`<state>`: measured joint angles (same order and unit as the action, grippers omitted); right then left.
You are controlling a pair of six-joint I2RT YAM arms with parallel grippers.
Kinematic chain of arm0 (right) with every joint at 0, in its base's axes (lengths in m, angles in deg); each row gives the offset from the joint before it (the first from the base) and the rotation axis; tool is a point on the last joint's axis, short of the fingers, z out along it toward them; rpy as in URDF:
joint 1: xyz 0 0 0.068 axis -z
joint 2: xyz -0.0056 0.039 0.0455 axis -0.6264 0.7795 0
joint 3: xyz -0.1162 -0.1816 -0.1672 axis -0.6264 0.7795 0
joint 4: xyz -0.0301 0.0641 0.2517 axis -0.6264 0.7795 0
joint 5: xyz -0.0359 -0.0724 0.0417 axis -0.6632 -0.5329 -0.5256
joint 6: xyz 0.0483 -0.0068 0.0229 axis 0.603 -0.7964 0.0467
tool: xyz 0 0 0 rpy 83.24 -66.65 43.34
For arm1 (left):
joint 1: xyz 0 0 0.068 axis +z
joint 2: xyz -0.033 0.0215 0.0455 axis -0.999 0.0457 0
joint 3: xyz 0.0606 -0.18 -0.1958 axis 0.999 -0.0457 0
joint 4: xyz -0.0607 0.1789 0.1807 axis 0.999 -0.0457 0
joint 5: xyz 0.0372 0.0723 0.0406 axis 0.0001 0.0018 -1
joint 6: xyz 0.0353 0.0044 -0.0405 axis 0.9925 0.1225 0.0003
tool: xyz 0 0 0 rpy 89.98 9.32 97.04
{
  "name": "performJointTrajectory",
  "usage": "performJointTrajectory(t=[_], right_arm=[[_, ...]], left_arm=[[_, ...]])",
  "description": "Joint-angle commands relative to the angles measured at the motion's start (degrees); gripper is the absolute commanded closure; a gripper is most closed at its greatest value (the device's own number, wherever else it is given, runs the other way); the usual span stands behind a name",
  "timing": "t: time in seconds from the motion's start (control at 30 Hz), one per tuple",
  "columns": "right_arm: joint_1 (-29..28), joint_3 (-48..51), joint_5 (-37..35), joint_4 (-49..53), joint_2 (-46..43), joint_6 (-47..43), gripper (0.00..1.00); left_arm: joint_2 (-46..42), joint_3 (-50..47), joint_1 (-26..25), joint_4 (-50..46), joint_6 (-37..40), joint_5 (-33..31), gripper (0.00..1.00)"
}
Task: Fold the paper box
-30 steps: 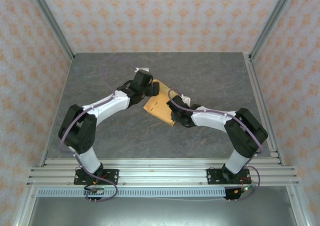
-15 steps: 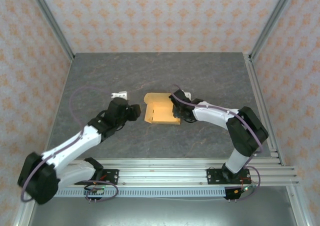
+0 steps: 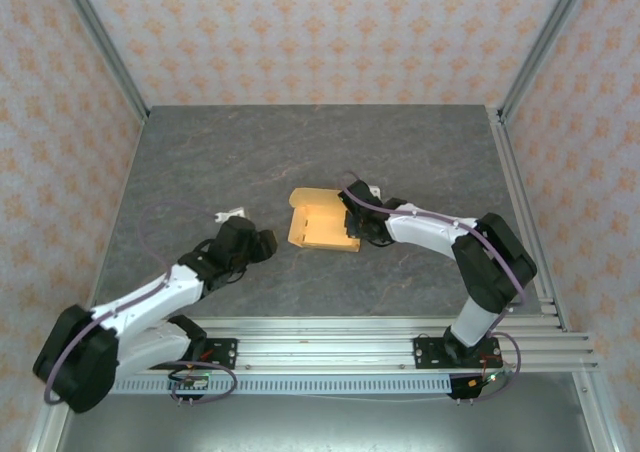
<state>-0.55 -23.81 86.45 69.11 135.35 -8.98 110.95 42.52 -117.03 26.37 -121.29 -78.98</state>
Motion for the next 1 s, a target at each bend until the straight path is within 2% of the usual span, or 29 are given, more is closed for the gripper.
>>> performJointTrajectory(t=[0.0, 0.27, 0.4, 0.63, 0.93, 0.97], right_arm=[[0.0, 0.8, -0.5, -0.3, -0.6, -1.2, 0.76], [0.0, 0.6, -0.2, -0.7, 0.4, -1.5, 0.76], [0.0, 0.6, 0.1, -0.9, 0.7, -1.4, 0.76], [0.0, 0.4, 0.6, -1.7, 2.0, -1.4, 0.79], [0.0, -0.4, 1.7, -2.0, 2.9, -1.5, 0.81], [0.0, -0.3, 1.7, -2.0, 3.0, -1.5, 0.81]], left_arm=[[6.4, 4.0, -0.2, 9.0, 0.2, 1.9, 0.31], [19.4, 8.6, 0.7, 16.8, 2.1, 4.6, 0.3], [23.3, 9.8, 0.7, 19.1, 1.3, 7.2, 0.35], [24.8, 10.9, 0.5, 20.6, -0.1, 9.6, 0.48], [23.5, 11.0, -0.5, 20.1, -1.0, 9.4, 0.5], [23.8, 11.2, -0.5, 20.1, -0.9, 9.6, 0.53]])
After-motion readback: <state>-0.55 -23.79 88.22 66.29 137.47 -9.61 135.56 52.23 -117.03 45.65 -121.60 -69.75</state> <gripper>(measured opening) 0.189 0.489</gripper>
